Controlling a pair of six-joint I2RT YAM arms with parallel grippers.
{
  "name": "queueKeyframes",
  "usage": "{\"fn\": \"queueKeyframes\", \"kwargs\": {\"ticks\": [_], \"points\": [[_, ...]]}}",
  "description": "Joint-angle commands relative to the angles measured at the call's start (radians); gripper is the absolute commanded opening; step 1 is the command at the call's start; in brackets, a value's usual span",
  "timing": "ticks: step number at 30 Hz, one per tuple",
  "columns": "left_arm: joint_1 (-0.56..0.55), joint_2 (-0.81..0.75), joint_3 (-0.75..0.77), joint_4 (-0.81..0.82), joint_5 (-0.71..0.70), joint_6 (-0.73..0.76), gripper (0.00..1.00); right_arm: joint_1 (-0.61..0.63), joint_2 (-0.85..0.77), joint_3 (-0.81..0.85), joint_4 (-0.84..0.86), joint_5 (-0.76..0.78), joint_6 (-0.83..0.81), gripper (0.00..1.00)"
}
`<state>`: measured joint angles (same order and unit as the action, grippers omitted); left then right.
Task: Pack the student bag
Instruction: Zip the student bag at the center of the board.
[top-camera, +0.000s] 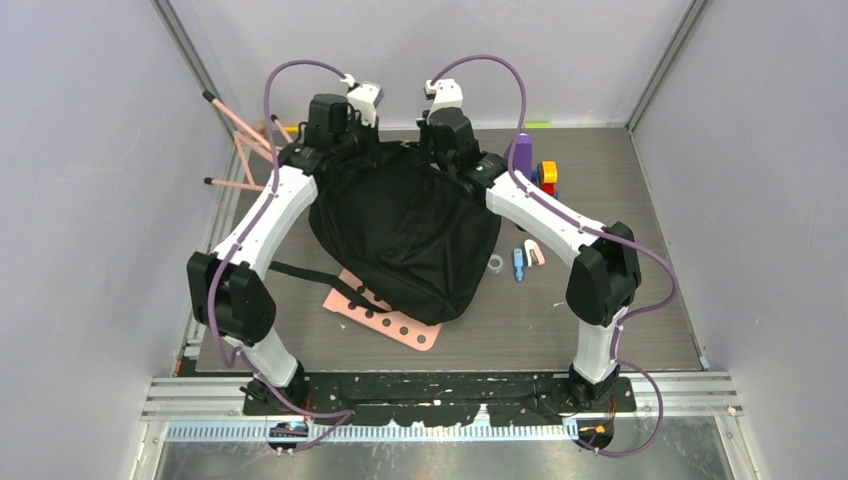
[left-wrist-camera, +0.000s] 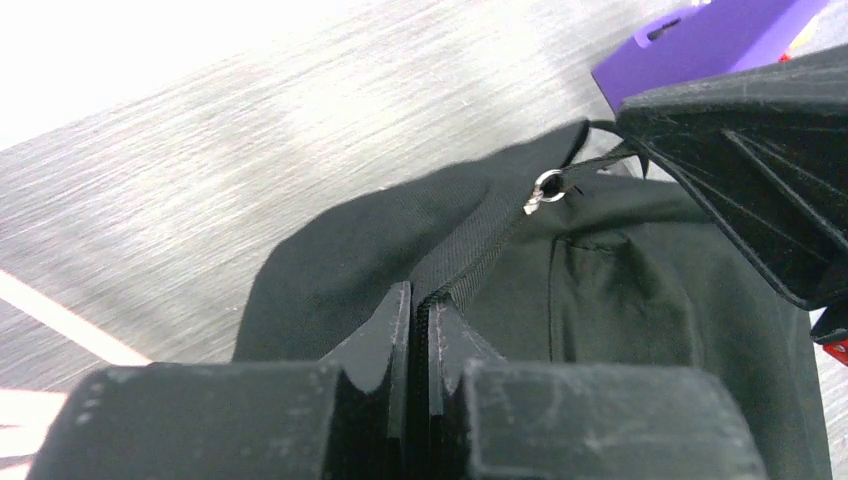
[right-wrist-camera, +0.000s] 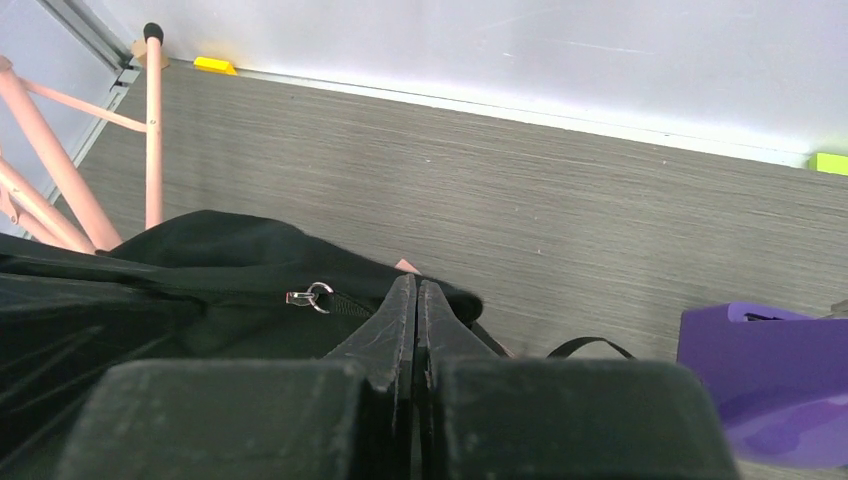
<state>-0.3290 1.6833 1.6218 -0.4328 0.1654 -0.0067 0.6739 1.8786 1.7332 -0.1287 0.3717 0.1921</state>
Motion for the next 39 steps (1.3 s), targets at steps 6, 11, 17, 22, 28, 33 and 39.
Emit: {"fn": "queueKeyframes", "kwargs": {"ticks": [6, 11, 17, 22, 28, 33, 39], "points": [[0.166, -0.078, 0.048, 0.024, -0.15, -0.122, 0.0, -0.096, 0.013, -0.027, -0.043, 0.22, 0.002, 0.01], [0.185, -0.039, 0.091, 0.009, -0.206, -0.16, 0.0, -0.103, -0.005, -0.086, -0.051, 0.221, 0.023, 0.01], [0.192, -0.006, 0.12, 0.024, -0.152, -0.196, 0.0, -0.103, -0.071, -0.185, -0.021, 0.126, 0.052, 0.01], [0.192, -0.039, 0.103, 0.013, -0.025, -0.166, 0.44, -0.103, -0.154, -0.157, -0.051, -0.035, -0.017, 0.42], [0.167, -0.195, 0.011, -0.041, -0.05, -0.107, 0.82, -0.103, -0.305, -0.195, -0.19, -0.376, -0.076, 0.66], [0.138, -0.371, -0.15, -0.136, -0.104, -0.219, 0.89, -0.102, -0.407, -0.323, -0.225, -0.727, -0.074, 0.66], [0.094, -0.591, -0.38, -0.238, -0.057, -0.305, 0.93, -0.056, -0.419, -0.445, -0.185, -0.93, -0.057, 0.66]]}}
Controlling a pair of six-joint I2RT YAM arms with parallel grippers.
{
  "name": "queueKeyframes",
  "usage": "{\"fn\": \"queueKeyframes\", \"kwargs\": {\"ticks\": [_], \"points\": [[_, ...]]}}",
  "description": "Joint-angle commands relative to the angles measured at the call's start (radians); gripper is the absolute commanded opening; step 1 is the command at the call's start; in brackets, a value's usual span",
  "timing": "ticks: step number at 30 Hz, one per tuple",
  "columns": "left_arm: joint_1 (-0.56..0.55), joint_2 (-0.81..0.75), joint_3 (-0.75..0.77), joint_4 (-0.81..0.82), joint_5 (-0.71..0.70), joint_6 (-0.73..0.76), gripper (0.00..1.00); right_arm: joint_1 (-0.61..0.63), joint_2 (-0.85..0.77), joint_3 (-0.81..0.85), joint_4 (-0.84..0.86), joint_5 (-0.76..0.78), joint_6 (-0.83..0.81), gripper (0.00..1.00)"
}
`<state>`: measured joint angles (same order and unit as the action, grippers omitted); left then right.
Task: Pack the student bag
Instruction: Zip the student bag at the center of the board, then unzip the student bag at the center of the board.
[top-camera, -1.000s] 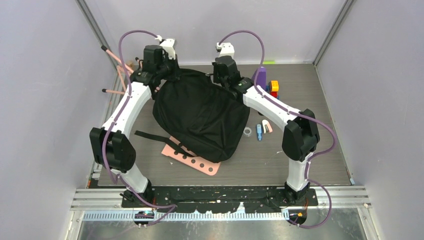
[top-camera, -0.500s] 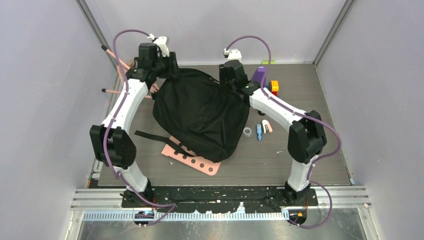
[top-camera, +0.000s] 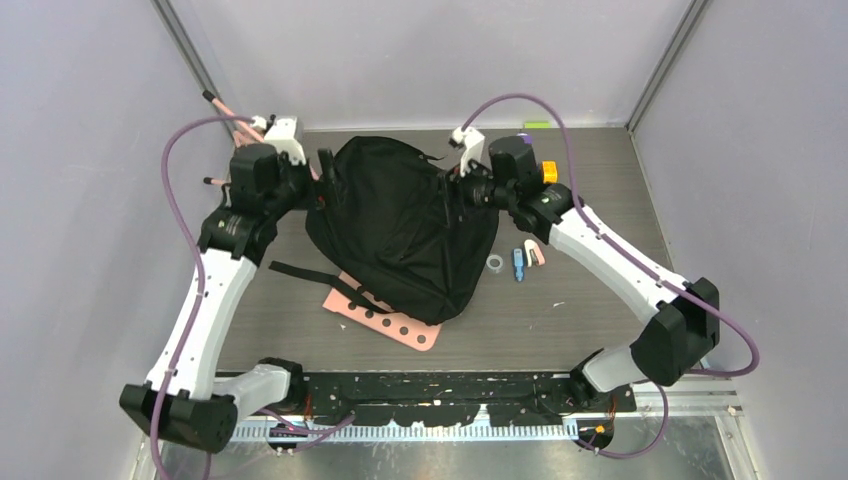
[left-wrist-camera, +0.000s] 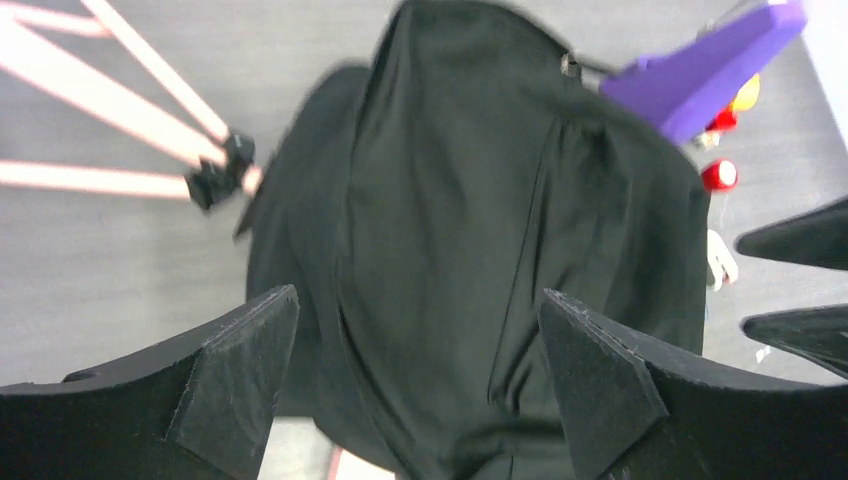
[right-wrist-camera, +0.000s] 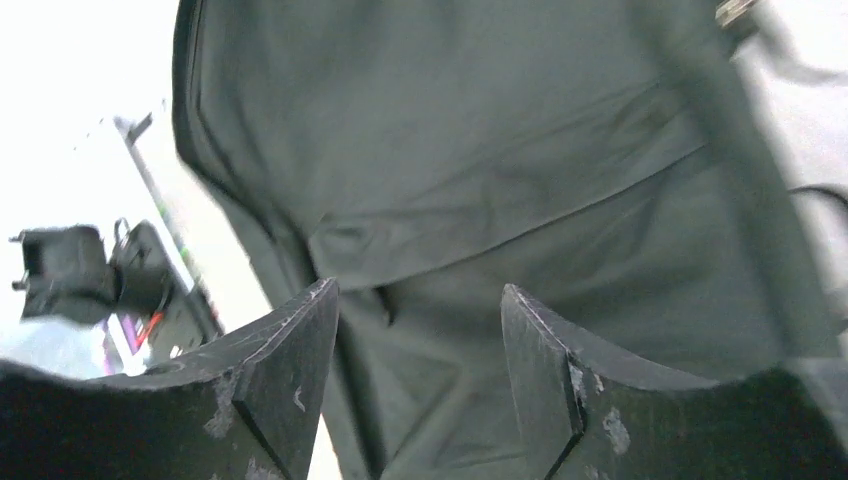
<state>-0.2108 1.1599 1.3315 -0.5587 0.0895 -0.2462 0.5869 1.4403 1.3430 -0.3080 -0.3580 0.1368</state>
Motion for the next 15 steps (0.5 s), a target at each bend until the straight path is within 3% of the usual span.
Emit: {"fn": "queueKeyframes", "kwargs": {"ticks": [1, 4, 12, 15], "points": [[-0.038, -0.086, -0.103, -0.148, 0.022, -0.072, 0.92, 0.04, 0.024, -0.065, -0.01, -0.216, -0.003, 0.66], [-0.058, -0.152, -0.165, -0.223, 0.039, -0.12, 0.92, 0.089, 0.044, -0.081, -0.025, -0.201, -0.026, 0.65], [-0.065, -0.334, -0.346, -0.241, 0.065, -0.241, 0.92, 0.142, 0.121, -0.063, -0.057, -0.175, -0.08, 0.64], [-0.065, -0.329, -0.404, -0.199, 0.118, -0.273, 0.86, 0.151, 0.164, -0.035, -0.066, -0.173, -0.099, 0.56]]}}
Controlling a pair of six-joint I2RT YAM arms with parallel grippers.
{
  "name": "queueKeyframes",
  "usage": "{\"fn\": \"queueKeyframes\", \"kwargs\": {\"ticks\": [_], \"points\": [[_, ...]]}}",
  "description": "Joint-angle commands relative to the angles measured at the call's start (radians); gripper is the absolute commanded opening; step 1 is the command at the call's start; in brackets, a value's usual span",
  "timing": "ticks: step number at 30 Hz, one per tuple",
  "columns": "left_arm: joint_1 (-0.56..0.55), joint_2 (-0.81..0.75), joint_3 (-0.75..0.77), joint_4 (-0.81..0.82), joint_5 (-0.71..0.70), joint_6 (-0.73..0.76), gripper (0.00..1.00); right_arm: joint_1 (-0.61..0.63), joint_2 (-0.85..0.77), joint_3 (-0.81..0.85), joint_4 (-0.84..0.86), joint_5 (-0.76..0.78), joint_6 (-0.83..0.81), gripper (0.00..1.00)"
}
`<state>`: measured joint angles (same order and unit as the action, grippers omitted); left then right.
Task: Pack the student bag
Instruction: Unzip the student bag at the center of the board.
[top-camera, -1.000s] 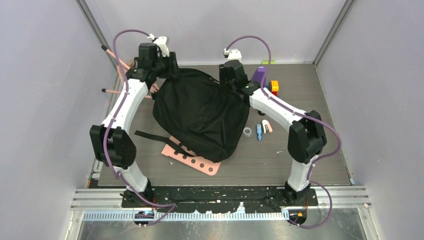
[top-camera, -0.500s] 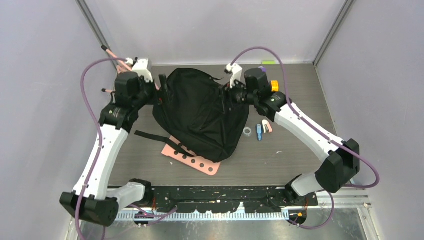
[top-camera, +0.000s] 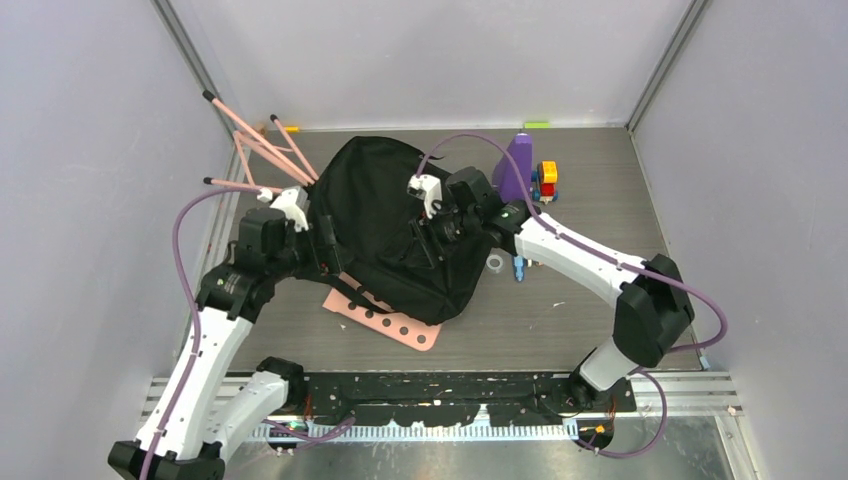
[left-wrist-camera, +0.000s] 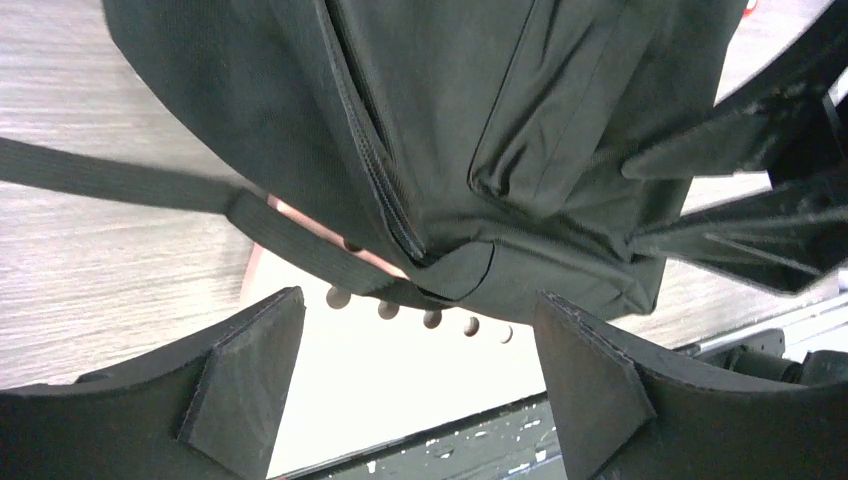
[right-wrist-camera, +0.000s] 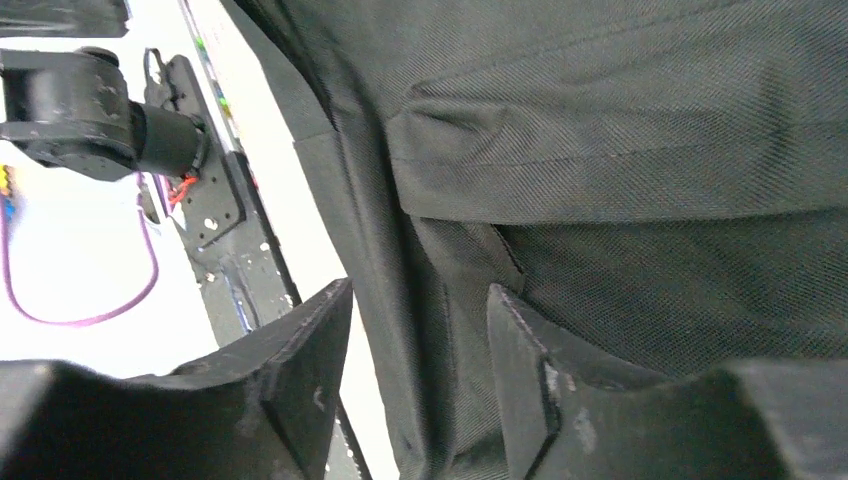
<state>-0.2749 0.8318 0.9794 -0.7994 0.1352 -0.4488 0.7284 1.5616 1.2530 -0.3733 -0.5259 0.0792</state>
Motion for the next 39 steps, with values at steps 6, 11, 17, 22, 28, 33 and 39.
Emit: {"fn": "queueKeyframes", "kwargs": {"ticks": [6, 11, 17, 22, 28, 33, 39], "points": [[-0.001, 0.028, -0.102, 0.139, 0.09, -0.082, 0.8, 0.022, 0.07, 0.089, -0.028, 0.043, -0.068, 0.54], [-0.001, 0.027, -0.146, 0.239, 0.049, -0.148, 0.83, 0.022, 0.019, 0.081, -0.053, 0.132, -0.074, 0.58], [-0.001, 0.003, -0.195, 0.349, 0.027, -0.215, 0.73, 0.009, 0.008, 0.094, -0.07, 0.156, -0.099, 0.61], [-0.001, 0.029, -0.196, 0.344, 0.02, -0.212, 0.59, -0.002, 0.024, 0.115, -0.058, 0.144, -0.099, 0.61], [-0.001, 0.023, -0.209, 0.345, 0.01, -0.214, 0.46, -0.015, 0.069, 0.137, -0.035, 0.12, -0.097, 0.54], [-0.001, 0.029, -0.209, 0.34, 0.013, -0.214, 0.39, -0.015, 0.104, 0.142, -0.028, 0.056, -0.085, 0.45], [-0.001, 0.033, -0.207, 0.339, 0.008, -0.211, 0.31, -0.015, 0.12, 0.137, -0.014, 0.007, -0.081, 0.41]]}}
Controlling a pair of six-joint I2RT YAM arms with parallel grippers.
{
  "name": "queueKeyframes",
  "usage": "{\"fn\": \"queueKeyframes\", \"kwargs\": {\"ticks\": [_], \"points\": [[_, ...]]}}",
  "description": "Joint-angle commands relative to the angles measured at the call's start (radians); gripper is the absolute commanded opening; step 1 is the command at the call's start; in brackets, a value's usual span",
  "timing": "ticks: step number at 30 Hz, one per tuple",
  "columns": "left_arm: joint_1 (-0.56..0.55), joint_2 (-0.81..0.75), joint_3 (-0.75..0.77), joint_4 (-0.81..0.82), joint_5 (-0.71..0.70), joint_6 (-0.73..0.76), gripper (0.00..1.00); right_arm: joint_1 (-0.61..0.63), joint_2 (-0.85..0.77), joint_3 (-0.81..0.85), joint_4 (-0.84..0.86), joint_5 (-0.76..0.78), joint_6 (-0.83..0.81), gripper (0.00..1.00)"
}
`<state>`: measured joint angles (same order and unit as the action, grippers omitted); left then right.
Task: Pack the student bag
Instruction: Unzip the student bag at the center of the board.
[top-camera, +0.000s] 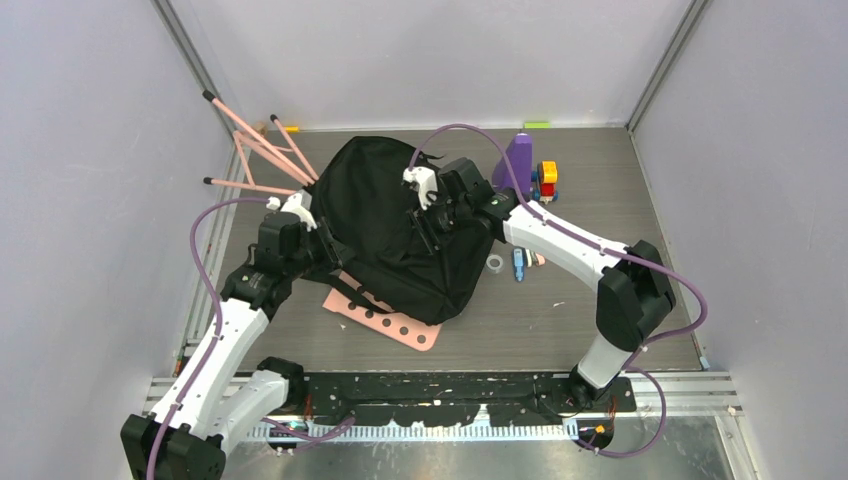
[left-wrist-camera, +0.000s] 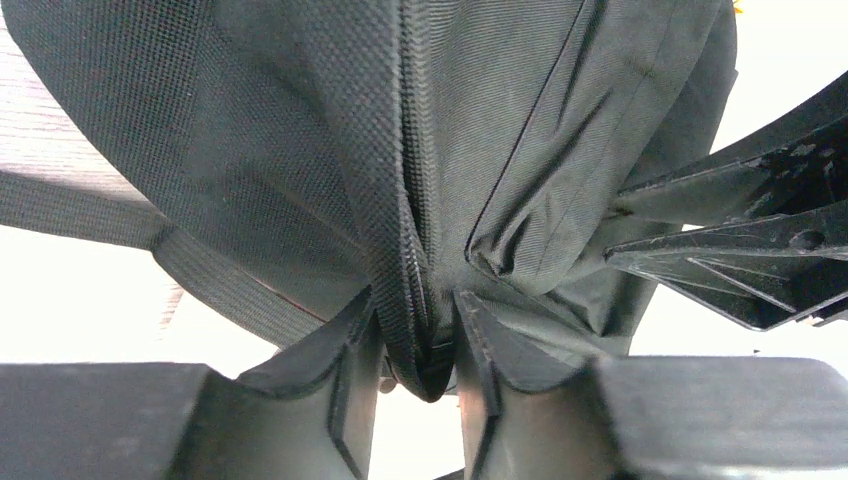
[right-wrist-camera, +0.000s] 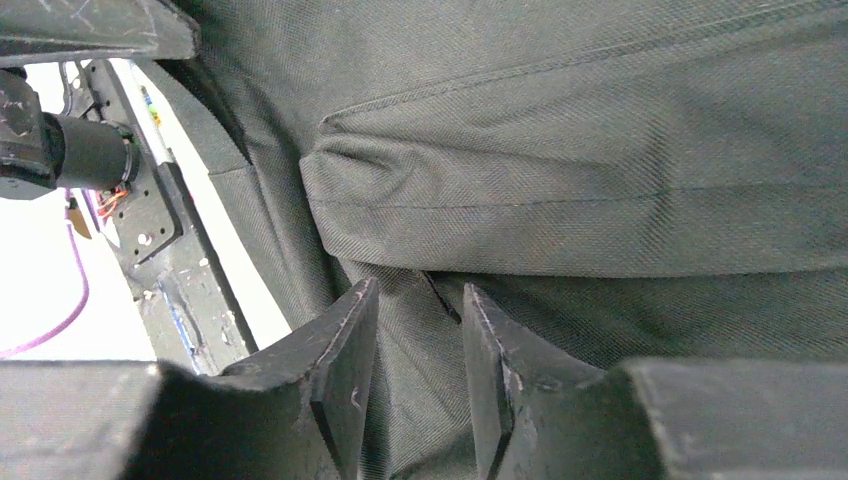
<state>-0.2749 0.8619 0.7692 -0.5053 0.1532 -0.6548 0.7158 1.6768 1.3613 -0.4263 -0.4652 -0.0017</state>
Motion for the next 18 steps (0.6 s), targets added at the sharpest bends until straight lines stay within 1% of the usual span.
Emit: {"fn": "queueKeyframes", "kwargs": {"ticks": [1, 4, 6, 7, 8, 9, 10, 11, 14, 15, 16, 18], "points": [[-0.001, 0.002, 0.004, 0.045, -0.014, -0.003, 0.29, -0.003, 0.01, 0.027, 0.039, -0.053, -0.001, 0.38], [-0.001, 0.003, 0.008, 0.034, -0.03, 0.004, 0.21, -0.004, 0.02, 0.028, 0.029, -0.05, -0.001, 0.32], [-0.001, 0.001, 0.011, 0.027, -0.039, 0.01, 0.15, -0.003, 0.021, 0.021, 0.033, -0.041, -0.001, 0.19], [-0.001, 0.001, 0.012, 0.026, -0.043, 0.014, 0.11, -0.003, 0.018, 0.017, 0.046, -0.018, -0.001, 0.08], [-0.001, 0.0, 0.012, 0.022, -0.05, 0.02, 0.08, -0.003, 0.012, 0.01, 0.05, 0.0, -0.001, 0.04], [-0.001, 0.0, 0.013, 0.014, -0.061, 0.029, 0.05, -0.002, 0.007, 0.007, 0.065, 0.048, -0.001, 0.01], [0.0, -0.001, 0.017, 0.002, -0.072, 0.039, 0.01, -0.002, -0.008, 0.0, 0.075, 0.077, 0.017, 0.01], [0.0, -0.002, 0.02, -0.012, -0.085, 0.052, 0.0, -0.002, -0.016, -0.003, 0.091, 0.151, 0.021, 0.01], [0.0, -0.011, 0.02, -0.052, -0.127, 0.087, 0.0, -0.012, -0.059, -0.003, 0.113, 0.369, 0.025, 0.01], [0.0, -0.018, 0.017, -0.064, -0.136, 0.095, 0.0, -0.016, -0.068, 0.002, 0.116, 0.405, 0.019, 0.01], [0.0, -0.022, 0.014, -0.072, -0.144, 0.106, 0.0, -0.029, -0.07, 0.014, 0.116, 0.476, 0.015, 0.01], [0.002, -0.033, 0.009, -0.091, -0.145, 0.115, 0.0, -0.064, -0.065, 0.038, 0.101, 0.551, 0.007, 0.01]]}}
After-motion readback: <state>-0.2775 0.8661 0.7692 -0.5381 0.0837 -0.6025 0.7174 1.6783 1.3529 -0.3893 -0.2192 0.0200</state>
